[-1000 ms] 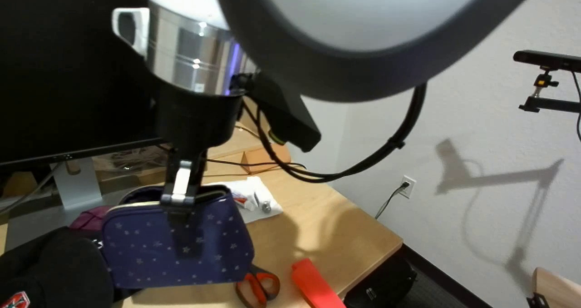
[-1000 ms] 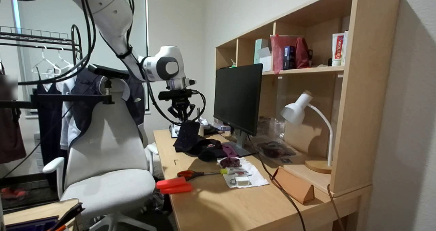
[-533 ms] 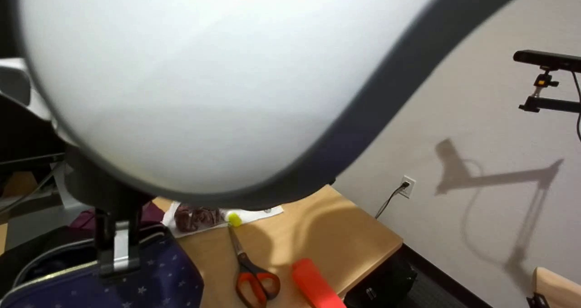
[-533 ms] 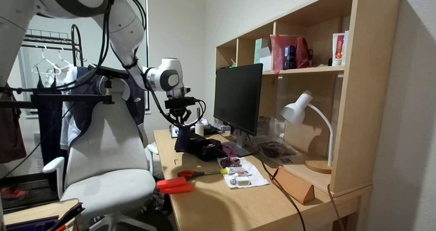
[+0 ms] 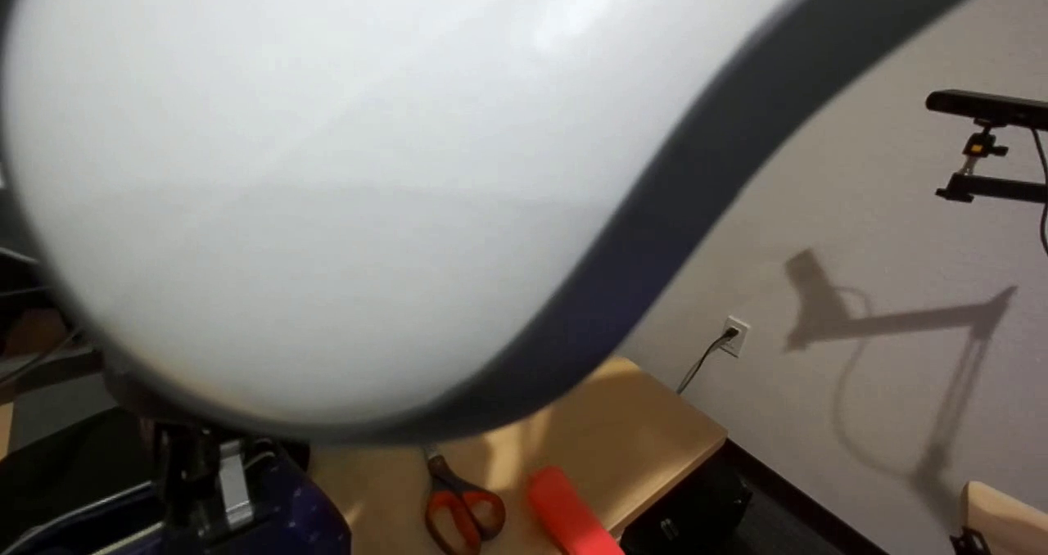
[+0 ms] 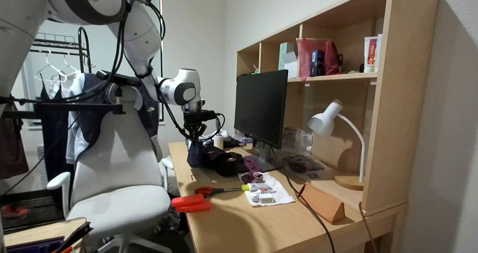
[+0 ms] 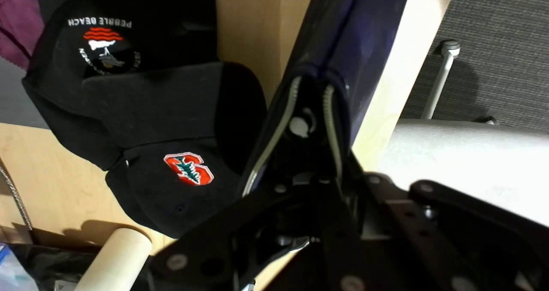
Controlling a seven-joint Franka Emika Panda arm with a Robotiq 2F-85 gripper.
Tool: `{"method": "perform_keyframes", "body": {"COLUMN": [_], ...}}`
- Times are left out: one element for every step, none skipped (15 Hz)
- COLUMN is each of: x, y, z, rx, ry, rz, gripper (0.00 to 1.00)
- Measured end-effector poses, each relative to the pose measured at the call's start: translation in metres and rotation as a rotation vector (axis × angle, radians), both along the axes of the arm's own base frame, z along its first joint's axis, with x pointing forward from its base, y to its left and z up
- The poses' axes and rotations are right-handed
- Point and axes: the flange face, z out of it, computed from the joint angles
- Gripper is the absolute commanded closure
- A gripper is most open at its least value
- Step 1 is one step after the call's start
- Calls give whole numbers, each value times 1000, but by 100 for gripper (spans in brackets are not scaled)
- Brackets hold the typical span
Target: Move the purse to the left then pick the orange object and place it on the table
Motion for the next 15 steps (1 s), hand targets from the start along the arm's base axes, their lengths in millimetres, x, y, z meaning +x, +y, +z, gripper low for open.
{"method": "perform_keyframes", "body": {"x": [0,1,2,2,1,0,-3,-6,-9,-13,-17,-21,-24,-26,-26], "y": [0,0,1,1,1,0,-1,-1,-2,-2,-1,-2,-3,-4,-6], "z": [-1,0,0,-3,-7,-14,-21,-29,-38,-45,-50,-55,-57,-58,-57], "rx": [3,13,37,64,90,115,134,150,160,163,163,163,164,165,166], "ry": [-3,-19,-51,-85,-116,-141,-160,-172,-173,-165,-154,-143,-136,-131,-130], "rz": [-1,-2,-4,-8,-13,-17,-16,-11,-1,12,27,40,49,55,59], "gripper": [92,92,92,92,92,92,92,92,92,92,92,92,92,92,92]}}
